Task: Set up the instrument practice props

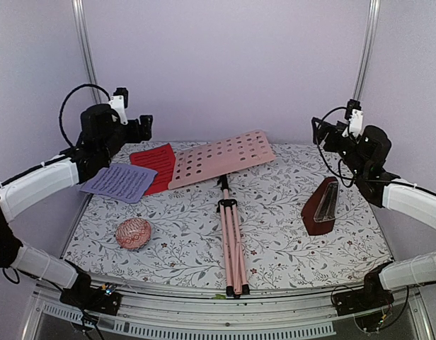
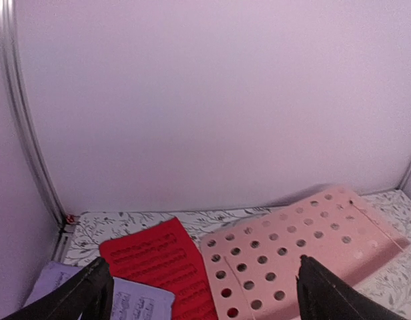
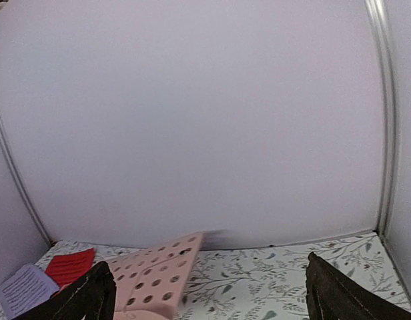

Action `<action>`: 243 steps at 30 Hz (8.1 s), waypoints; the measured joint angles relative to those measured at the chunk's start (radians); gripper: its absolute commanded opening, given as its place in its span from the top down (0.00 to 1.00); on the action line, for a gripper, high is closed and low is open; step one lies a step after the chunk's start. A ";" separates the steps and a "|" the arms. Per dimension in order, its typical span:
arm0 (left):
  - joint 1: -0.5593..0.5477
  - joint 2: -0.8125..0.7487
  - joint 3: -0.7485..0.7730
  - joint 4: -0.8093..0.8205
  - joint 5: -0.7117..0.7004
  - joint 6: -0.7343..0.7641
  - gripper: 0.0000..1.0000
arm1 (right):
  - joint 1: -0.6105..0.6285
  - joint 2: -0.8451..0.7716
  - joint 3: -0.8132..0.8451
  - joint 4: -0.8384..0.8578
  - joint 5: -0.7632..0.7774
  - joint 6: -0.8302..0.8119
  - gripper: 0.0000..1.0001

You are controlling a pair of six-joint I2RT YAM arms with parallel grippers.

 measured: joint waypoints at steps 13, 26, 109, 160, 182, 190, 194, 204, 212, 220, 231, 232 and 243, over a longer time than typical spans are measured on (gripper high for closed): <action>-0.131 0.029 0.131 -0.420 0.121 -0.207 0.04 | 0.226 0.016 0.269 -0.464 0.093 0.103 0.01; -0.514 0.444 0.187 -0.458 0.063 -0.607 0.04 | 0.278 0.012 0.286 -0.631 -0.122 0.238 0.01; -0.386 0.305 0.109 0.515 0.998 -0.663 1.00 | 0.341 0.306 0.548 -0.048 -0.723 0.468 0.34; -0.399 0.034 -0.286 0.360 0.396 -0.222 0.20 | 0.404 0.536 0.845 -0.301 -0.483 0.019 1.00; -0.575 0.157 -0.096 0.316 0.236 -0.180 0.25 | 0.406 0.601 0.848 0.062 -0.441 0.179 1.00; -0.597 0.289 0.079 0.164 0.095 -0.132 0.70 | 0.415 0.607 0.848 0.084 -0.430 0.189 1.00; -0.607 0.314 0.115 0.098 0.016 -0.110 1.00 | 0.415 0.607 0.848 0.086 -0.431 0.172 1.00; -0.599 0.305 0.034 0.089 -0.143 -0.034 1.00 | 0.417 0.607 0.810 0.065 -0.474 0.129 1.00; -0.572 0.305 -0.095 0.153 -0.151 0.007 1.00 | 0.417 0.606 0.773 -0.041 -0.516 0.083 1.00; -0.571 0.304 -0.169 0.276 -0.135 0.048 1.00 | 0.421 0.574 0.773 -0.119 -0.576 0.029 1.00; -0.568 0.296 -0.214 0.335 -0.097 0.059 1.00 | 0.424 0.565 0.832 -0.266 -0.607 -0.028 0.93; -0.568 0.294 -0.216 0.335 -0.090 0.059 1.00 | 0.424 0.565 0.836 -0.277 -0.607 -0.033 0.91; -0.548 0.248 -0.256 0.324 -0.013 0.075 1.00 | 0.430 0.555 0.869 -0.367 -0.612 -0.078 0.86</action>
